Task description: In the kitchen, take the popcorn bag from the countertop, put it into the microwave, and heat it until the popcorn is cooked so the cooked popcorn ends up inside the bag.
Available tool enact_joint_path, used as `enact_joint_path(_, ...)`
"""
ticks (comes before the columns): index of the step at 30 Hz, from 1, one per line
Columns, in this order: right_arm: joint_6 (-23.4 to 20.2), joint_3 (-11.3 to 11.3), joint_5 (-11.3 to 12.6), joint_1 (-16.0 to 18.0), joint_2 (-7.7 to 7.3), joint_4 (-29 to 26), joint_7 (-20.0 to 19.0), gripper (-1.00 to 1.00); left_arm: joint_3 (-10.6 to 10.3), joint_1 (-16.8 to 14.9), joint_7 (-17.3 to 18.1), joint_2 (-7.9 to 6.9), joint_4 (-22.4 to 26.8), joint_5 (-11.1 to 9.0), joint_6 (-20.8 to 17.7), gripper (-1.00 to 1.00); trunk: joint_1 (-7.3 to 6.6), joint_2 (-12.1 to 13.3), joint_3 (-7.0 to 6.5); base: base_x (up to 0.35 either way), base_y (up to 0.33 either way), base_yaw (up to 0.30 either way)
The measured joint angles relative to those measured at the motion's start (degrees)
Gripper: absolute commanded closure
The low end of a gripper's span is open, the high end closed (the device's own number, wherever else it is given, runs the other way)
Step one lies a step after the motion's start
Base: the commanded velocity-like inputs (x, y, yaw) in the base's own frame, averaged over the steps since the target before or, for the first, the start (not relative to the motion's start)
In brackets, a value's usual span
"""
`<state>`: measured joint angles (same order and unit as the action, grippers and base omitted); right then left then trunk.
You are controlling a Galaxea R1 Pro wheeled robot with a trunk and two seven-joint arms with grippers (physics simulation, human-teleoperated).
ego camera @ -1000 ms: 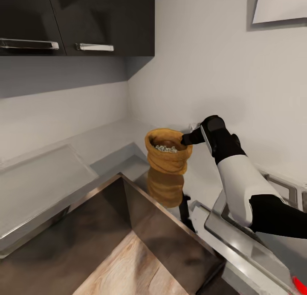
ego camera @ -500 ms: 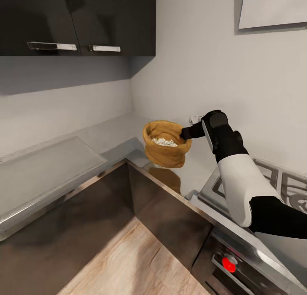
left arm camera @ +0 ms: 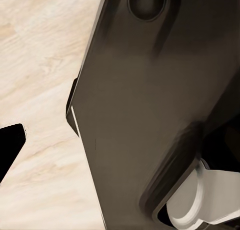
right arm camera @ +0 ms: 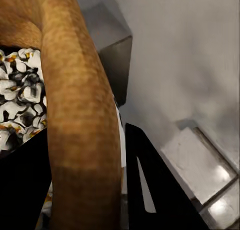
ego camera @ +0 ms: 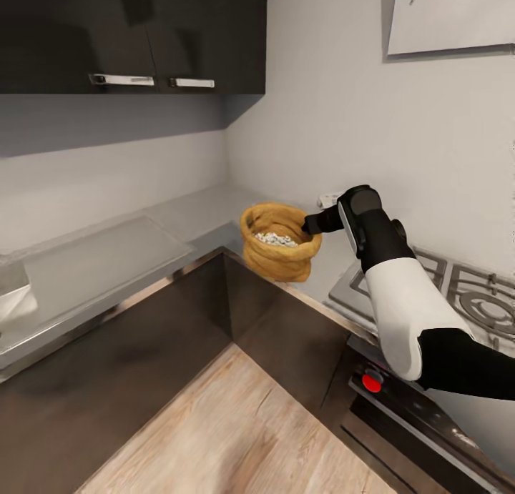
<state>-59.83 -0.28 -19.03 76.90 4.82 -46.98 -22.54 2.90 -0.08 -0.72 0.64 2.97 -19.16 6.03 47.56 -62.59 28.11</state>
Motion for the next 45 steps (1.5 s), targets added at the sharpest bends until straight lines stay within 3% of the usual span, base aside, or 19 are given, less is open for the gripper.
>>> enact_joint_path(6,0.0,0.0,-0.2,0.0,0.07,0.0,0.4,1.0,-0.1,0.0,0.0,-0.06,0.0,-0.1,0.0,-1.0,0.0,0.0,-0.01,-0.342,0.07,0.0)
enact_joint_path(14,0.0,0.0,0.2,-0.2,0.13,0.6,0.4,1.0,-0.1,0.0,0.0,-0.29,0.1,-0.1,-0.1,-1.0,-0.03,0.0,-0.6,-0.036,0.003,-0.077)
enact_joint_path(22,0.0,-0.1,0.1,-5.0,-0.09,1.3,0.5,1.0,-0.1,0.0,0.0,-0.31,0.1,-0.1,-0.1,-1.0,-0.03,0.0,-1.3,0.0,0.0,-0.091)
enact_joint_path(25,0.0,-0.2,0.0,-8.5,-0.26,1.4,0.4,1.0,-0.1,0.0,0.0,-0.35,0.2,-0.1,-0.1,-1.0,-0.03,0.0,-1.56,0.0,0.0,-0.09)
enact_joint_path(31,-0.1,-0.2,2.3,-12.6,-0.43,-2.8,0.0,1.0,-0.1,0.0,0.1,-0.32,0.2,0.0,-0.1,-1.0,-0.04,0.0,-2.1,0.0,0.0,-0.09)
enact_joint_path(32,0.0,-0.2,2.5,-13.2,-0.35,-0.8,-0.2,1.0,-0.1,0.0,0.1,-0.31,0.2,0.0,-0.1,-1.0,-0.04,0.0,-2.19,0.0,0.0,-0.091)
enact_joint_path(33,0.1,-0.2,0.0,-13.6,-0.39,1.3,-0.2,1.0,-0.1,0.0,0.1,-0.35,0.2,0.0,-0.1,-1.0,-0.03,0.0,-2.26,0.0,0.0,-0.09)
enact_joint_path(36,0.0,-0.2,0.3,-15.9,-0.44,1.4,-0.1,1.0,-0.1,0.0,0.1,-0.32,0.2,0.0,-0.1,-1.0,-0.03,0.0,-2.53,-0.069,0.005,-0.09)
enact_joint_path(45,0.0,-0.2,0.5,-16.8,-0.45,1.5,-0.1,1.0,-0.1,0.0,0.1,-0.29,0.1,0.0,0.0,-1.0,0.0,0.0,-3.33,-0.293,0.081,-0.091)
